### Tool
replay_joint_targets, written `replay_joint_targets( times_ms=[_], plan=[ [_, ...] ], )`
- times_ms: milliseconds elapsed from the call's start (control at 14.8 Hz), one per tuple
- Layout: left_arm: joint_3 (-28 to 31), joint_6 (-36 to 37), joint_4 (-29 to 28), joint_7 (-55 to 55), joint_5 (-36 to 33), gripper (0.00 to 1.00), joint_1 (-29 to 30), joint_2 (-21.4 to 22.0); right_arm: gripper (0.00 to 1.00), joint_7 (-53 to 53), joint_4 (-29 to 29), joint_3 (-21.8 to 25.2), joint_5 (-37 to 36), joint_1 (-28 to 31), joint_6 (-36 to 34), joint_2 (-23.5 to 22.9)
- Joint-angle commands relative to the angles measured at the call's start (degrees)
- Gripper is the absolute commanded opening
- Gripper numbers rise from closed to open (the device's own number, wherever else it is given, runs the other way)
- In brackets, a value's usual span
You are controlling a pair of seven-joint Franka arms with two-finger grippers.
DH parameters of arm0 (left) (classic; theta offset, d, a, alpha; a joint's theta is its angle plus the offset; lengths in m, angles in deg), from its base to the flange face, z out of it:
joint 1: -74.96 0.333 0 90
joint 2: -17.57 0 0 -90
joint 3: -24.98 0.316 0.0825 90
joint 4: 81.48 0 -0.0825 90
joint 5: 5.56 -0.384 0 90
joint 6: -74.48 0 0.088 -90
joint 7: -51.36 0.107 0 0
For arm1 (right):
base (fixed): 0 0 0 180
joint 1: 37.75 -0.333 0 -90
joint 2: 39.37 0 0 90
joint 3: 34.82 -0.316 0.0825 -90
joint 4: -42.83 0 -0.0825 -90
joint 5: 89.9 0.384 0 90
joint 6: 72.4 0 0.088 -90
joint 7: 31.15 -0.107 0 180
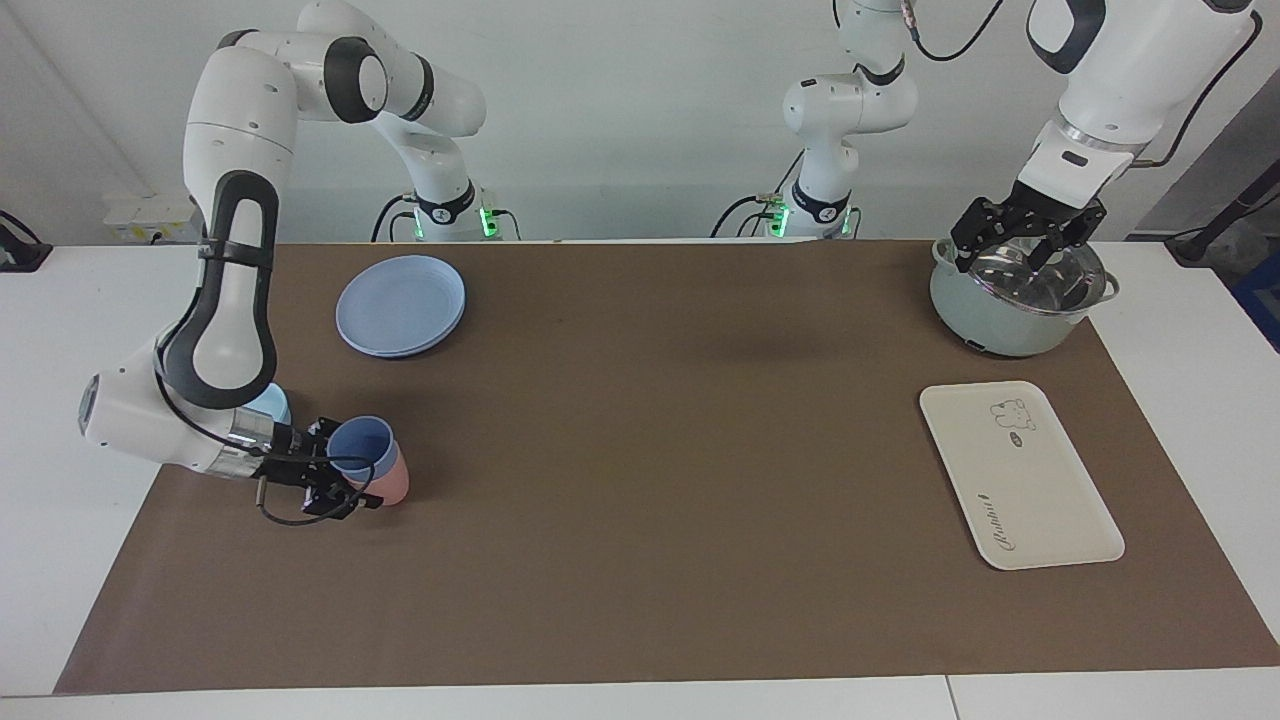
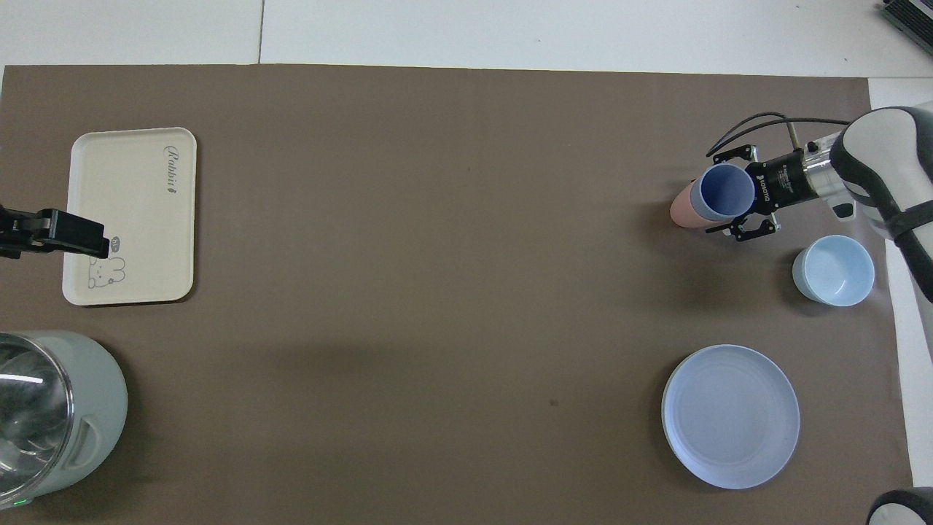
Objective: Place cup on tray
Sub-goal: 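Lift the nested cups with the right gripper toward the table center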
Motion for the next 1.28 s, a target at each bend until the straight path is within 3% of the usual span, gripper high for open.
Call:
replay_joint_targets(
  times_ms=[0, 338, 608, 878, 1081, 1216],
  plan=[
    [-0.05, 0.56, -0.21, 0.28, 0.64, 1.0, 0.36, 0.19, 0.0, 1.79, -5.9, -0.72, 3.99, 0.06, -0.76, 4.45],
    [-0.14, 0.56, -0.21, 0.28, 0.64, 1.0, 0.36, 0.19, 0.0, 1.44, -8.44, -1.6, 4.88, -5.81, -5.26, 11.82],
    [-0.05, 0.56, -0.21, 0.28, 0.64, 1.0, 0.36, 0.19, 0.0, -11.97, -9.95, -1.42, 3.21, -11.8, -4.64, 18.51],
    [-0.14, 0.56, -0.21, 0.28, 0.64, 1.0, 0.36, 0.19, 0.0, -25.35, -8.11, -1.42, -6.09, -18.92, -4.47, 22.3],
    [-0.05, 0.56, -0.21, 0.28, 0.64, 1.0, 0.36, 0.19, 0.0, -30.63, -6.96, -1.25, -7.86, -22.95, -4.38, 23.97],
    [-0.14, 0.56, -0.21, 0.28, 0.64, 1.0, 0.36, 0.19, 0.0, -35.97, -5.3, -1.33, -14.86, -25.86, -3.16, 25.11]
  ],
)
